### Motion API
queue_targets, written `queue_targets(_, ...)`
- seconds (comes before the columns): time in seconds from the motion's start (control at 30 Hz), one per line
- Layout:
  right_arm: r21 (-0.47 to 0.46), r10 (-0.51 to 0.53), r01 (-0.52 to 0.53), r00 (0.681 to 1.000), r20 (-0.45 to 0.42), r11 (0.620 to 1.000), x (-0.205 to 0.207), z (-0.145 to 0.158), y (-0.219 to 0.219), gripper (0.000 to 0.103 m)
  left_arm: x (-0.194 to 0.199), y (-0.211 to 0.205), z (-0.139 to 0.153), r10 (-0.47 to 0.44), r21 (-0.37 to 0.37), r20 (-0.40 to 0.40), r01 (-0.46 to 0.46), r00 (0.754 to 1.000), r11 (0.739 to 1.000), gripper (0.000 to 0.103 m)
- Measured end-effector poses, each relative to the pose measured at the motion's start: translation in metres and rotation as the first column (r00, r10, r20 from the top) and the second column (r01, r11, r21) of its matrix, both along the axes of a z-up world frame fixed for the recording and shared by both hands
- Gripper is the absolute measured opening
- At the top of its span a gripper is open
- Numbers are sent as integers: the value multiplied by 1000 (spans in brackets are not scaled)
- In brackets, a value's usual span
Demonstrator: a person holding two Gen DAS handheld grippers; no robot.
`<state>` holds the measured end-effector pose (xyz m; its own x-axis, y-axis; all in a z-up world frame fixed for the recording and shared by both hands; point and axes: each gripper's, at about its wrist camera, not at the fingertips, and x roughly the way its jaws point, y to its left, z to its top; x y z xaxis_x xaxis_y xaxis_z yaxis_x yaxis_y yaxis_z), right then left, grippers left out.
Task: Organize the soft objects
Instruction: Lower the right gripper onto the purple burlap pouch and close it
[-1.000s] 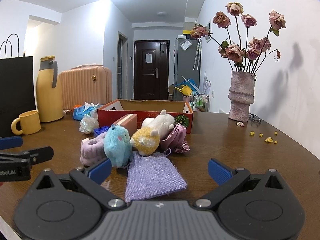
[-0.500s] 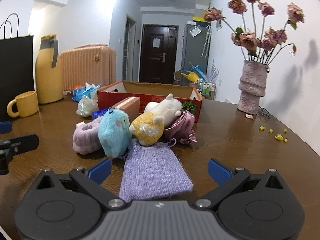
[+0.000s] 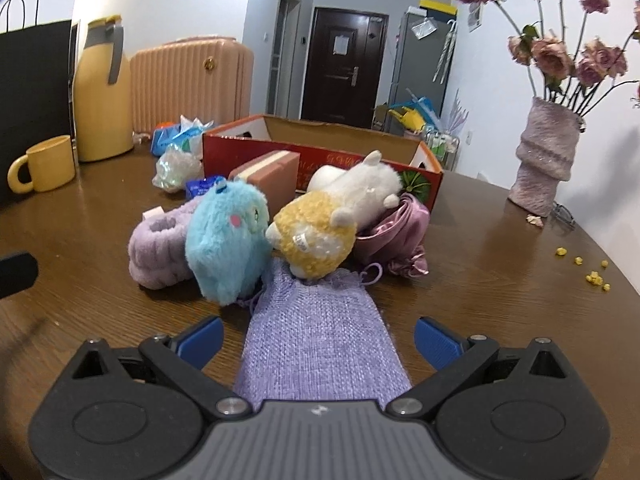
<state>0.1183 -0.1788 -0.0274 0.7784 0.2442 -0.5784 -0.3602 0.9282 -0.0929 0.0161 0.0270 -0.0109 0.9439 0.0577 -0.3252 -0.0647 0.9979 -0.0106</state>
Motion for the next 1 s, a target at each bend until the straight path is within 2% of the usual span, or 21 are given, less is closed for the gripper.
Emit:
queue_targets(0.07,-3,4,-4,1000,-18,1000,7,-3,1,96,1,1,-1,3,0,-3,-3,1000,1000,103)
queue_targets(0.23,-8,9,-9,998,-60,1000,21,-11,3,91,4,2,-2,9,1,-12,-9,1000,1000,103)
queue_targets(0.43,14,28,-27,994,-101,1000,30,-18,2,77,9,1,-4,10,5,-22,-10,1000,1000,103)
queue_targets(0.5,28,41,-38,993,-107,999,31,-18,1,70,11,1,-4,10,5,-26,-10,1000,1000,103)
queue_targets(0.57,43,51,-46,993,-110,998,32,-18,0,55,13,1,-4,11,6,-29,-10,1000,1000,103)
queue_targets(0.67,37,50,-46,994,-102,998,30,-17,0,42,15,1,-5,13,9,-35,-13,999,1000,103)
queue_targets(1.0,69,7,-4,999,-46,998,21,-8,-19,31,21,-1,-3,11,22,-34,-10,999,1000,103)
